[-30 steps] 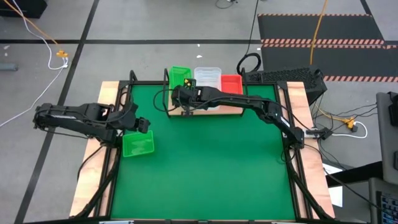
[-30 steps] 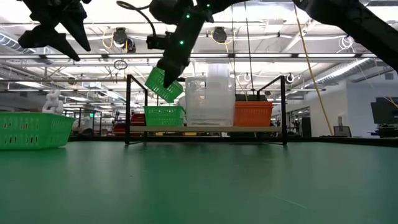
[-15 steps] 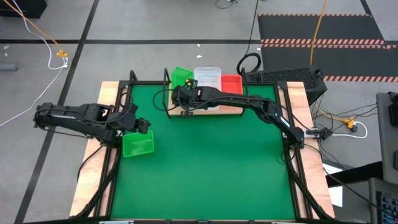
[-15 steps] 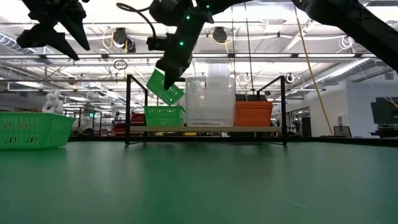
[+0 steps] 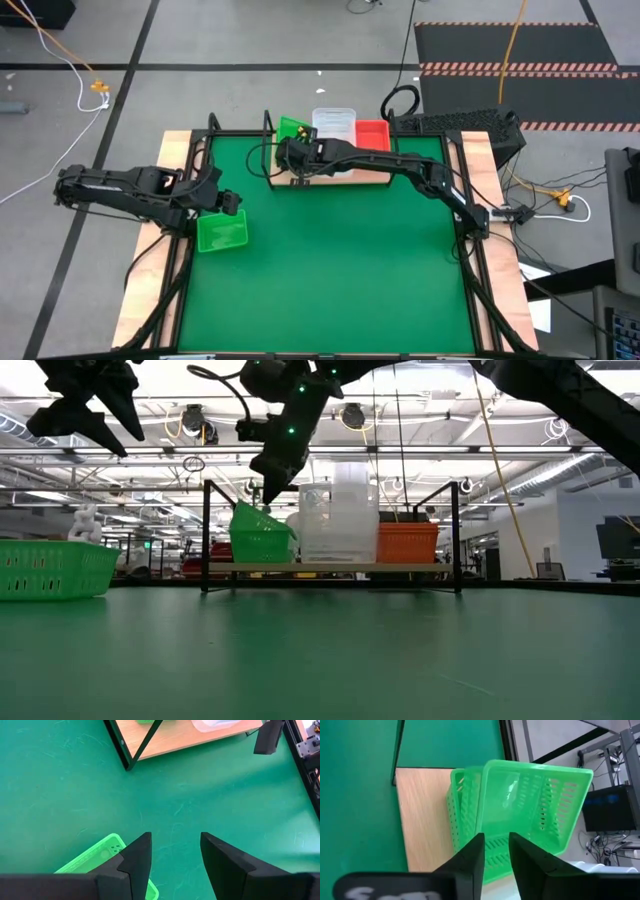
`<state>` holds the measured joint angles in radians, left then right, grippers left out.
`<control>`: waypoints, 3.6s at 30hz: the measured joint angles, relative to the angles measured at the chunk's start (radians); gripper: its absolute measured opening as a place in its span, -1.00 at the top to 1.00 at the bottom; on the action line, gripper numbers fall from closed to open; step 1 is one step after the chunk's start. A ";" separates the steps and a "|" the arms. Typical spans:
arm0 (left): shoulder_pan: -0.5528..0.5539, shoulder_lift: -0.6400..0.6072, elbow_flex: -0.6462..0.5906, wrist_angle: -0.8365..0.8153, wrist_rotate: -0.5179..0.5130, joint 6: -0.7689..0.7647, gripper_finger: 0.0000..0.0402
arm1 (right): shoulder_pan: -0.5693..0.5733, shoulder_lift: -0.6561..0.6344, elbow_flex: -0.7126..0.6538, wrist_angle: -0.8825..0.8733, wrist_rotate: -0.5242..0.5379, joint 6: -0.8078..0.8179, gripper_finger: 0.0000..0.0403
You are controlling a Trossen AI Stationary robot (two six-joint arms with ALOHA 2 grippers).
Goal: Stack baskets on shelf by color
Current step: Stack the right green bin on top of the green bin on the shelf
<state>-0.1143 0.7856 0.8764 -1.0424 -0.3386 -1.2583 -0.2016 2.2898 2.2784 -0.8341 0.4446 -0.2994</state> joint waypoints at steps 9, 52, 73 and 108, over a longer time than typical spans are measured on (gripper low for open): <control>0.000 0.000 0.000 0.000 0.000 0.000 0.15 | 0.004 -0.009 0.000 0.082 0.000 -0.016 0.52; 0.533 0.819 0.560 0.048 0.184 1.776 0.15 | 0.048 -1.169 -1.384 0.989 -0.421 0.655 0.61; 0.559 0.890 0.563 0.046 0.172 1.788 0.87 | 0.048 -1.169 -1.384 0.995 -0.420 0.629 0.62; 0.597 0.849 0.510 0.153 0.124 1.571 0.77 | 0.046 -1.169 -1.382 0.994 -0.413 0.629 0.62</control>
<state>0.4831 1.6350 1.3861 -0.8892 -0.2148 0.3127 -0.1555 1.1210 0.8959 0.1600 0.0319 0.3294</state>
